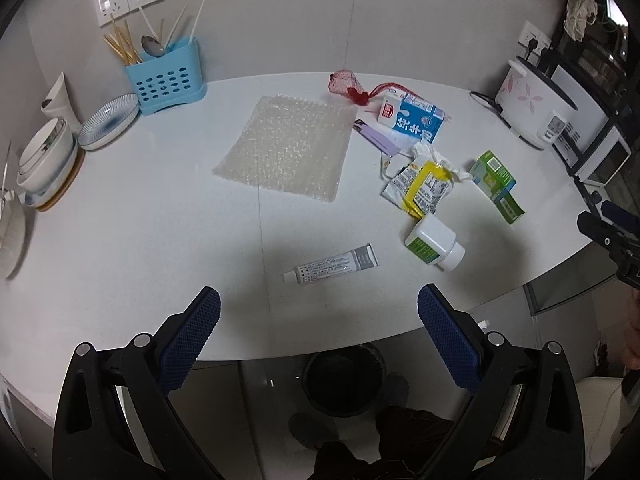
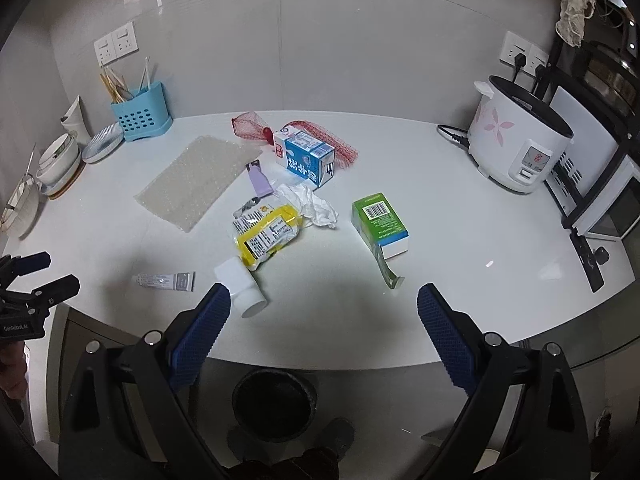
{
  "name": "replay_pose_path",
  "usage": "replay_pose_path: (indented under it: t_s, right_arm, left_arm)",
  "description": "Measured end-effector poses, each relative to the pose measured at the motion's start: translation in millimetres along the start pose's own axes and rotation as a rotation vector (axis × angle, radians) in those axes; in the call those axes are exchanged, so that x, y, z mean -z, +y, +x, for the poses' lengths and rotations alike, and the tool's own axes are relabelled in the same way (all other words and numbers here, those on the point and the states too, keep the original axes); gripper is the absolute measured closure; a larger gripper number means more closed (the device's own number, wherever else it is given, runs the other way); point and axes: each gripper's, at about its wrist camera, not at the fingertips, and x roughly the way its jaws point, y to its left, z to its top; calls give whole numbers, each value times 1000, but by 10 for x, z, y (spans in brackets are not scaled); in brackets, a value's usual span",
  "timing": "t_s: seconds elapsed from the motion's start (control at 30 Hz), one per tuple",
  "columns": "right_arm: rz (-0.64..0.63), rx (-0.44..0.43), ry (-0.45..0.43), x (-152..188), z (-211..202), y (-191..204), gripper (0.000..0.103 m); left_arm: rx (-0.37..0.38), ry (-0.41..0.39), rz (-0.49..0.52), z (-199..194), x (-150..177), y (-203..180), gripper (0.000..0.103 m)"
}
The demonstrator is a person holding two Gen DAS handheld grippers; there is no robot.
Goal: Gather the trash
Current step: 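Grasp the grey ointment tube with the left tool while the right tool grasps the green medicine box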
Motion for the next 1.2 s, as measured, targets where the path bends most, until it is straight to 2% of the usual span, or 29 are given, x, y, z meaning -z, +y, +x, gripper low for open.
replay_pose_path:
  t_s: [0.17,0.37,0.47,0.6,0.73,0.97,1.13,1.2]
  right_arm:
    - [-59,-3,50,-74,247,-157,12]
    - [-128,-25,96,-368,671,-379,12]
    - [-152,-26,114,-521,869,-490,12]
    - [-167,-45,174,-684,1167,-645,12]
    - [-197,-59,249,-789,1481,-708,12]
    - [-219,-66,370,-858,1928,-705,12]
    - [-239,-85,412,-871,2089,-645,21]
    - [-242,-87,429,-879,2140,-634,26]
  left_arm:
    - [42,53,85,362,-47,8,6]
    - [94,108,279,748,-137,-173,6]
    - [81,156,358,964,-195,-248,6]
    - [107,229,425,1194,-257,-305,7]
    - [138,297,486,1368,-282,-339,11]
    - [136,417,556,1636,-262,-350,23]
    - [123,483,608,1762,-243,-409,35]
    - [115,494,628,1752,-228,-425,37]
